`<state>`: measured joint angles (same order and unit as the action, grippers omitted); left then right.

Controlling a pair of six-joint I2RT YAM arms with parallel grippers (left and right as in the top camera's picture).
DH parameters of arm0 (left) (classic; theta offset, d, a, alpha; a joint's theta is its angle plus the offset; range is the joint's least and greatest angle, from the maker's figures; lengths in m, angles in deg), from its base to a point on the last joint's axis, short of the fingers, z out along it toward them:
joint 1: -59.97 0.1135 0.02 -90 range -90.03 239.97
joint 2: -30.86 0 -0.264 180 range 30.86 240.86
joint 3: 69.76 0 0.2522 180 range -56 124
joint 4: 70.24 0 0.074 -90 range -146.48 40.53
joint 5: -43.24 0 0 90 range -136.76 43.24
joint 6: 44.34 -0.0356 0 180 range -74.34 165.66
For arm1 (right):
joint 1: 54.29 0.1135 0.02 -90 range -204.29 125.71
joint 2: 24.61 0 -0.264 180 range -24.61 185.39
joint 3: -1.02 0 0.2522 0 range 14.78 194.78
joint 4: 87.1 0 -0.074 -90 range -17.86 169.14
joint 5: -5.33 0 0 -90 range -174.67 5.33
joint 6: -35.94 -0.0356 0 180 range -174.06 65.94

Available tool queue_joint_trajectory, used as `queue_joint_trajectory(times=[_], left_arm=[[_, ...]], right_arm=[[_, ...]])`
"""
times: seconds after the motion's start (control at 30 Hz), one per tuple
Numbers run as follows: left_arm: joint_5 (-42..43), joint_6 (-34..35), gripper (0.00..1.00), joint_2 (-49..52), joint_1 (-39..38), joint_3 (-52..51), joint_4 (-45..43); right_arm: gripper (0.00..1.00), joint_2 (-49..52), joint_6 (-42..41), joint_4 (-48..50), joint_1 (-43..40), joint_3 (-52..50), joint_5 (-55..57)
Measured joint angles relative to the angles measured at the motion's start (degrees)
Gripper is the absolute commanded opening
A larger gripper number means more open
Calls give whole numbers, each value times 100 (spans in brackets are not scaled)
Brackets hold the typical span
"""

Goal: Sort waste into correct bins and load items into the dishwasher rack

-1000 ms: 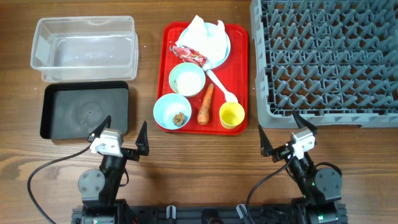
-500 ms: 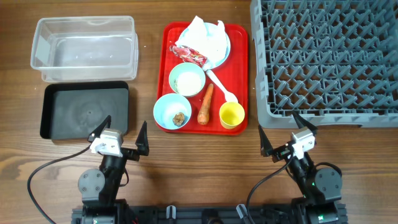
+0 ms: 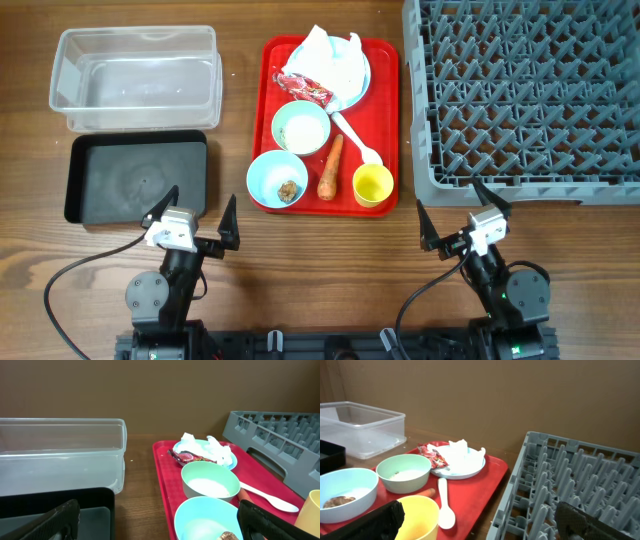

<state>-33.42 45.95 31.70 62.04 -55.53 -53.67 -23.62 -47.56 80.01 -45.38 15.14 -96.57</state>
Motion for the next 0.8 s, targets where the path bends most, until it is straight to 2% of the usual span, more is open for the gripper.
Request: queue_joint_trajectory(times=[0.43, 0.6, 0.8], left_arm=[[0, 0, 100, 0, 0, 0, -2], [87, 2, 100, 0, 0, 0, -22], [361, 181, 100, 13, 0, 66, 26]], right_arm=[[100, 0, 72, 229, 0, 0, 39], [100, 0, -544, 811, 0, 0, 17], [100, 4, -931, 752, 0, 238, -350]])
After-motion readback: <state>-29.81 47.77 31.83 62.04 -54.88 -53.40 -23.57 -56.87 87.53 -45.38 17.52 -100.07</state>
